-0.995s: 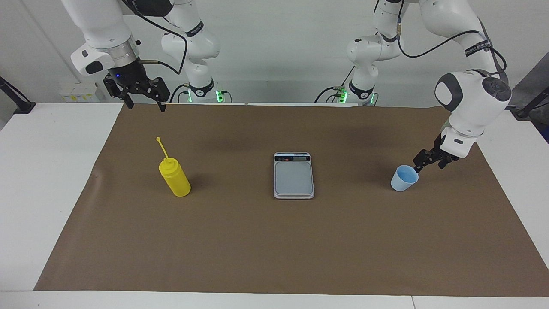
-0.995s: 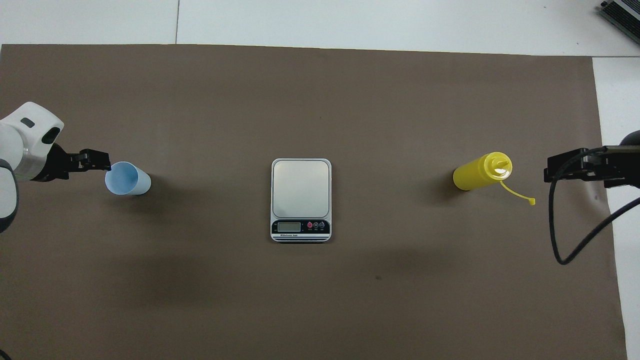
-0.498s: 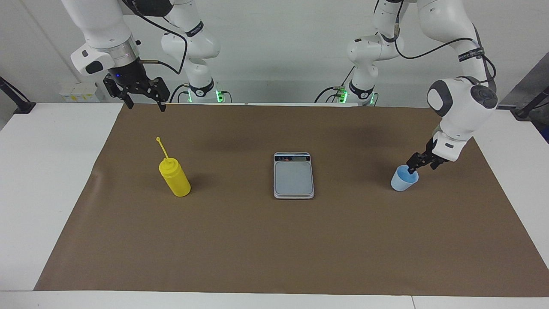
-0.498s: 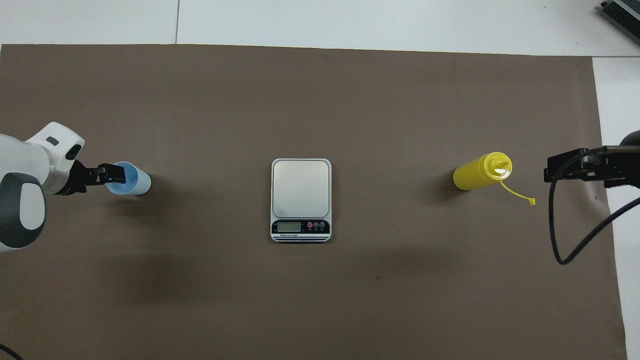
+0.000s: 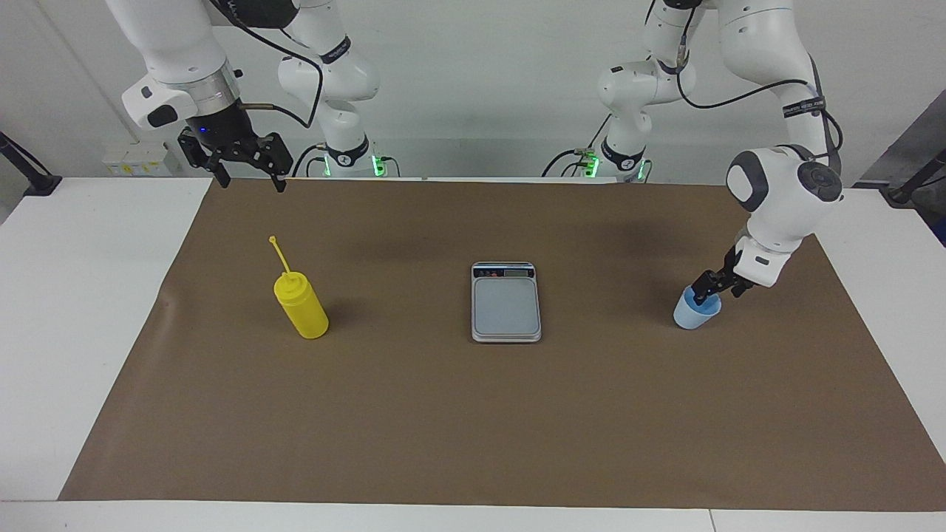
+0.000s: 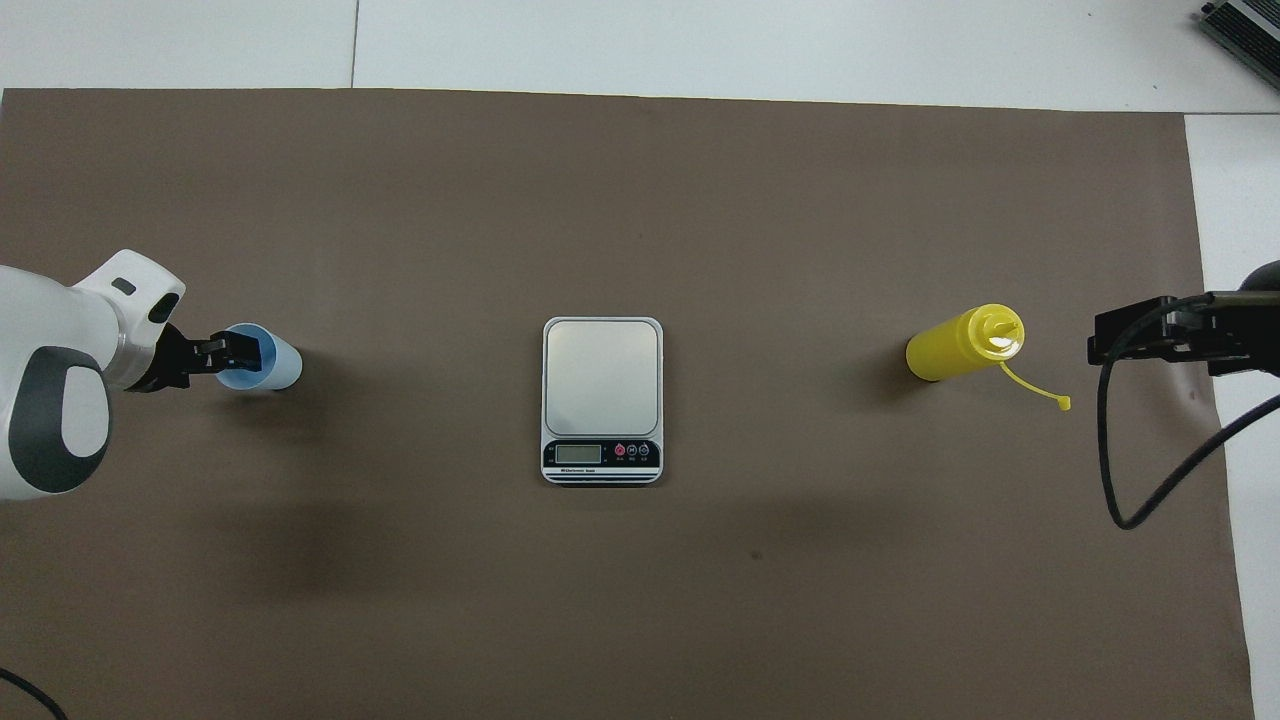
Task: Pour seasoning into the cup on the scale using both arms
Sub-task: 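Reach the left gripper to the blue cup and grasp it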
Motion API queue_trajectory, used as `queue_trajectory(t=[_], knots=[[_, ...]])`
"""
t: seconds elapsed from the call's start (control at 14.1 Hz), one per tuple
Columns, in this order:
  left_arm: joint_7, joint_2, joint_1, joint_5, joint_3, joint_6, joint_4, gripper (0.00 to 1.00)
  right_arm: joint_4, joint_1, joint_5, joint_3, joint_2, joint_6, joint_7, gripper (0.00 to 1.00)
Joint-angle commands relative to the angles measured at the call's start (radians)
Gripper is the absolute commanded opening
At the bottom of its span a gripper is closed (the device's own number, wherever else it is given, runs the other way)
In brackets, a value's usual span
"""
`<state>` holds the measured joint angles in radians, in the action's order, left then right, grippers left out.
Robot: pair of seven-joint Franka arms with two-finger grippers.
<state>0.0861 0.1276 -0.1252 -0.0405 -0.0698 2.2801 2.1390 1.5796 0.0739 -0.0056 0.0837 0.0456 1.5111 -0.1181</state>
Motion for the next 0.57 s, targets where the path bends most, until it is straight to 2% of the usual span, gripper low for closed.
queue_trajectory(t=[0.0, 0.21, 0.5], knots=[[0.012, -0.006, 0.002, -0.013, -0.001, 0.012, 0.013, 0.0, 0.031, 0.014, -0.002, 0.007, 0.027, 0.017, 0.009, 1.0], [0.014, 0.007, 0.006, -0.025, -0.004, -0.052, -0.043, 0.0, 0.031, 0.014, -0.002, 0.007, 0.027, 0.017, 0.009, 1.0], [0.003, 0.032, 0.012, -0.024, -0.002, -0.207, -0.184, 0.0, 0.031, 0.014, -0.002, 0.007, 0.027, 0.017, 0.009, 1.0]])
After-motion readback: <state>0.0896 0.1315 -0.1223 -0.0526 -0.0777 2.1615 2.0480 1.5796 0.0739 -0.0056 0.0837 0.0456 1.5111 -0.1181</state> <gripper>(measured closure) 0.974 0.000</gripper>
